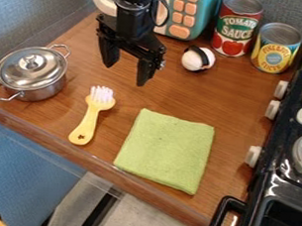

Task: Take the yellow brush and put on upper left side of the table

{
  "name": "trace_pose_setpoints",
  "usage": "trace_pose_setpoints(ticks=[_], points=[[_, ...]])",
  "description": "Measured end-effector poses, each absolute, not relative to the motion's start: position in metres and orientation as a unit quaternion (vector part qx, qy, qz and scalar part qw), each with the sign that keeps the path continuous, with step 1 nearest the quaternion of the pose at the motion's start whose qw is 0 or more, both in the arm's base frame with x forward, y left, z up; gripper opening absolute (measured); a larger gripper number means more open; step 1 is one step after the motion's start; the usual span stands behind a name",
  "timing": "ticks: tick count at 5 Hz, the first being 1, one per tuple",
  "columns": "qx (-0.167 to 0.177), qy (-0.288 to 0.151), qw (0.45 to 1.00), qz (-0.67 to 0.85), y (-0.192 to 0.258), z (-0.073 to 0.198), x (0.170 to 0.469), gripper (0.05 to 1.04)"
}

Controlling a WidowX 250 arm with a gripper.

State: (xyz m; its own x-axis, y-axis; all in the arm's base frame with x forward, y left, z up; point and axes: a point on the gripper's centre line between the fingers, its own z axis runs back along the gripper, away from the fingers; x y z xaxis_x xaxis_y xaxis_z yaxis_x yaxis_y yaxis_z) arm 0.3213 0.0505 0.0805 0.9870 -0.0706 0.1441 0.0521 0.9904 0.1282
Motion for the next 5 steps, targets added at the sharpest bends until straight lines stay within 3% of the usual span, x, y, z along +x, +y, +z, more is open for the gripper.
trace_pose_setpoints(ticks=[3,5], points=[[0.029,-0.04,0.998,-0.031,0.049,0.059,0.282,1.001],[0.059,-0.038,0.997,-0.005,0.075,0.029,0.281,0.999]])
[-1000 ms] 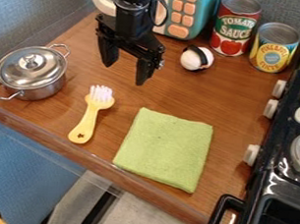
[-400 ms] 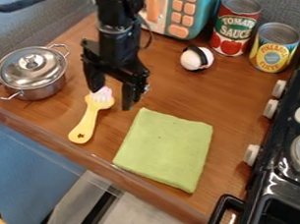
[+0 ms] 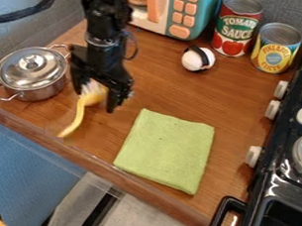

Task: Take the yellow brush and put on upper left side of the table

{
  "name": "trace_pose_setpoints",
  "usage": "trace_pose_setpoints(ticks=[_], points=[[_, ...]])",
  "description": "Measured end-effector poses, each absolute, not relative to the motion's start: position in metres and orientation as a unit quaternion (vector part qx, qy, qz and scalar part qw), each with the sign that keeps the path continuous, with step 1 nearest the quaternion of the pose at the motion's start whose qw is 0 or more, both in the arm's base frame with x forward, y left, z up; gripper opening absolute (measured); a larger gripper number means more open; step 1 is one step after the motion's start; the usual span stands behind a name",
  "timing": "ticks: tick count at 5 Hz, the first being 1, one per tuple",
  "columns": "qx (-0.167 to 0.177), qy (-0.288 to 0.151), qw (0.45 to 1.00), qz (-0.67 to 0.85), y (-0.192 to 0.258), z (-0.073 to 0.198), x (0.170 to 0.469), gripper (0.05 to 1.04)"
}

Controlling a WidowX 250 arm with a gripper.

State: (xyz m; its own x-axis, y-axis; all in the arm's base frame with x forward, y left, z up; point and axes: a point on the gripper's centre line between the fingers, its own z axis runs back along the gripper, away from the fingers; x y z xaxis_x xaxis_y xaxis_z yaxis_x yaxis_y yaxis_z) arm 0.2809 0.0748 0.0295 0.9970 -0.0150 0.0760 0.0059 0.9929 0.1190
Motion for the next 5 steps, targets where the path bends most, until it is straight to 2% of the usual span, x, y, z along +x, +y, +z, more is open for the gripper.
trace_pose_setpoints(ticks=[2,3,4,5], points=[[0.081,-0.052,0.995,-0.005,0.081,0.022,0.292,0.958],[0.078,-0.056,0.995,-0.005,0.08,0.021,0.292,0.697],[0.066,-0.054,0.996,-0.003,0.077,0.024,0.29,0.568],[0.044,-0.036,0.998,0.009,0.085,0.037,0.294,0.567]])
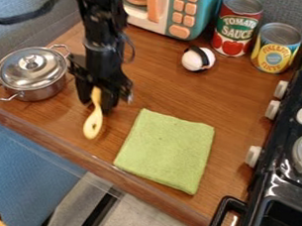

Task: Take the yellow brush and put on upper left side of the table

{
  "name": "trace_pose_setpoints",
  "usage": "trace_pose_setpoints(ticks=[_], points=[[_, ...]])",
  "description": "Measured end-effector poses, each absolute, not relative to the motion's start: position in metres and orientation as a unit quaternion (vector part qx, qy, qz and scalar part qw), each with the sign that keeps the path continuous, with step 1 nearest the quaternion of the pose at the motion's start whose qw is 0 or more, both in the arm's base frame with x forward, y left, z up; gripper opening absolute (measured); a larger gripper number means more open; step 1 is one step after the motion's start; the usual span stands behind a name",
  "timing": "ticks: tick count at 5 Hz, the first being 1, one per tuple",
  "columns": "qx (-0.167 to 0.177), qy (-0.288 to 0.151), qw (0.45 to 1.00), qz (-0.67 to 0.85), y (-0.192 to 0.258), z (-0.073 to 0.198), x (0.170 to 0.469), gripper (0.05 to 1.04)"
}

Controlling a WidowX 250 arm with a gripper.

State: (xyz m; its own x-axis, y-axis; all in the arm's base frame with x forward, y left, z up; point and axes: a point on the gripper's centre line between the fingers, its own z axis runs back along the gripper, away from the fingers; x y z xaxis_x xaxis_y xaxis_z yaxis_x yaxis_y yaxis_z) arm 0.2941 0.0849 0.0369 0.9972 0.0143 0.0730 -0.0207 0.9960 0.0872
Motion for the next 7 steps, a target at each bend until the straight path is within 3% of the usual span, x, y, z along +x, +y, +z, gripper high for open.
trace_pose_setpoints(ticks=[1,3,4,5,6,7], points=[[0.035,-0.074,0.996,0.038,0.104,0.074,0.333,0.567],[0.062,-0.08,0.992,0.075,0.145,0.069,0.404,0.567],[0.075,-0.074,0.992,0.065,0.162,0.058,0.424,0.567],[0.088,-0.067,0.993,0.052,0.17,0.047,0.432,0.631],[0.091,-0.068,0.992,0.047,0.176,0.055,0.434,0.875],[0.089,-0.052,0.994,0.048,0.181,0.055,0.432,1.012]])
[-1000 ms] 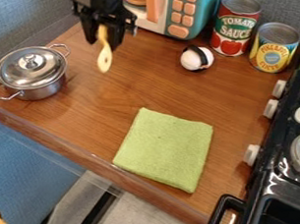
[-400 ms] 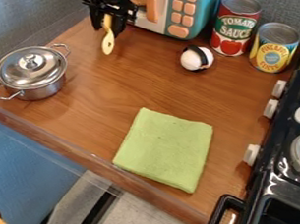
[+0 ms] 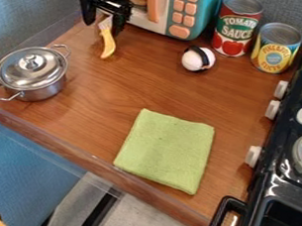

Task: Take the yellow brush and put on upper left side of the table

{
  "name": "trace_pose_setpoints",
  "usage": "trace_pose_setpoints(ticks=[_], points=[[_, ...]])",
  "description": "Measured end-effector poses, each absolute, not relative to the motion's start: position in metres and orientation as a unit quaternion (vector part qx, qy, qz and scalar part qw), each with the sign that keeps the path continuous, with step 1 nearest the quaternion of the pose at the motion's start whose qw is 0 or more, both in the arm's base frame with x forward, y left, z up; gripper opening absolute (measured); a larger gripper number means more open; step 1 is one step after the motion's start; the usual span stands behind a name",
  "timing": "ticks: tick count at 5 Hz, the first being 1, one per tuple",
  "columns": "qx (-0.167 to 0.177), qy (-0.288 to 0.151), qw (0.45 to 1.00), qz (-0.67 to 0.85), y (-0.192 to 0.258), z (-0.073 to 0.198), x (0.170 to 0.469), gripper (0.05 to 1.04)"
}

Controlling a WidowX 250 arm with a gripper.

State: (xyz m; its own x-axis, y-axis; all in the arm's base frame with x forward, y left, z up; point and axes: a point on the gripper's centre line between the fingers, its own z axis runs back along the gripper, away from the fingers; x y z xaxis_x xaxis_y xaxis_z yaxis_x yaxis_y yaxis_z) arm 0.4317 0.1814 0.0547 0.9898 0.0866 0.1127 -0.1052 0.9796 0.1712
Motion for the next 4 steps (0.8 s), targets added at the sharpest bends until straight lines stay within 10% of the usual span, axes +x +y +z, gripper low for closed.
trace_pose_setpoints(ticks=[4], points=[[0.039,-0.039,0.997,0.057,0.177,0.097,0.395,1.0]])
